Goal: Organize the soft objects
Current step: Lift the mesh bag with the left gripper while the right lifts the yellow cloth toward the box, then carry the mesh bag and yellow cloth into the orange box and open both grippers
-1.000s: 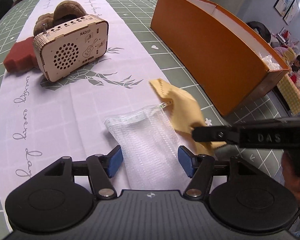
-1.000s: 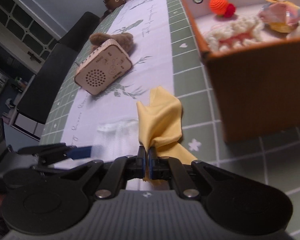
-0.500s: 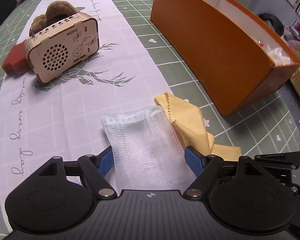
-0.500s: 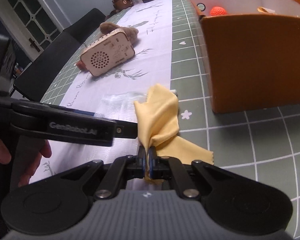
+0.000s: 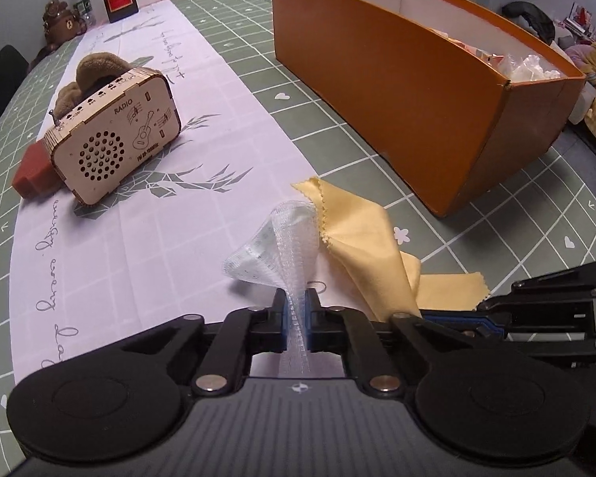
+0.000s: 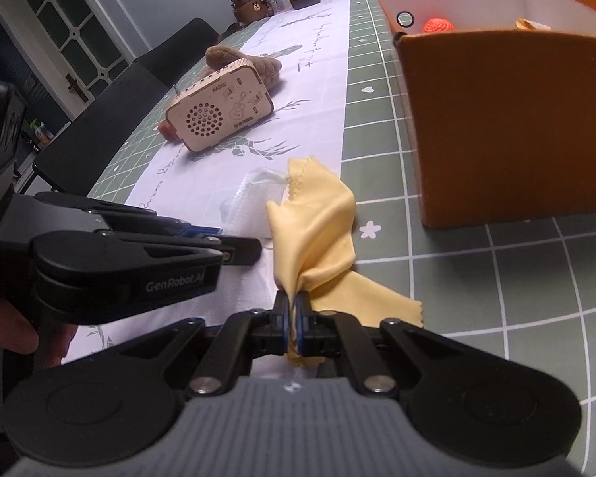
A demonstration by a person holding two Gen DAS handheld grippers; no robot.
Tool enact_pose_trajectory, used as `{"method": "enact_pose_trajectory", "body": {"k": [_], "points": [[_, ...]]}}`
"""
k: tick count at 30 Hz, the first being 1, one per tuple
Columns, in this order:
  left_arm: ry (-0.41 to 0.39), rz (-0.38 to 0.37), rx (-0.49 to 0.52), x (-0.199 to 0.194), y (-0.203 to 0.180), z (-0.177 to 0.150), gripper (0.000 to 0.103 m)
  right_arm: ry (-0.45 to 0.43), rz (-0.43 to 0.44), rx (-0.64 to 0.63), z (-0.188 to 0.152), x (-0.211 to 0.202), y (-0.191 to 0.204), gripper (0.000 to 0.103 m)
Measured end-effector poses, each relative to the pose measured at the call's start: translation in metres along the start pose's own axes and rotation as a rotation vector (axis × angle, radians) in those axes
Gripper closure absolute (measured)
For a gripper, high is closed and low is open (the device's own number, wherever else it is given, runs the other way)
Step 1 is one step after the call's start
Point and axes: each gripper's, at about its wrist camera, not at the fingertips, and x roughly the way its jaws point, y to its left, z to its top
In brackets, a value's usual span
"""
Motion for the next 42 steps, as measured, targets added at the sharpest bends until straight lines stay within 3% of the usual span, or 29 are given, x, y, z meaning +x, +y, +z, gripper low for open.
{"method": "enact_pose_trajectory", "body": {"k": [9, 20, 30, 42], "points": [[-0.104, 0.002, -0.086, -0.038, 0.023, -0.001, 0.098, -0.089, -0.009, -0.106, 0.017, -0.028, 0.015, 0.103], [-0.228, 0.007, -0.106, -0.077, 0.037, 0.032, 0.098, -0.18, -0.002, -0.248, 0.057, -0.07, 0.042, 0.103], [-0.317, -0.021, -0.053, -0.093, 0.026, 0.081, 0.098, -0.243, -0.106, -0.361, 0.105, -0.095, 0.043, 0.103], [-0.338, -0.065, -0.016, -0.071, 0.0, 0.151, 0.098, -0.251, -0.263, -0.416, 0.153, -0.101, 0.008, 0.103]]}}
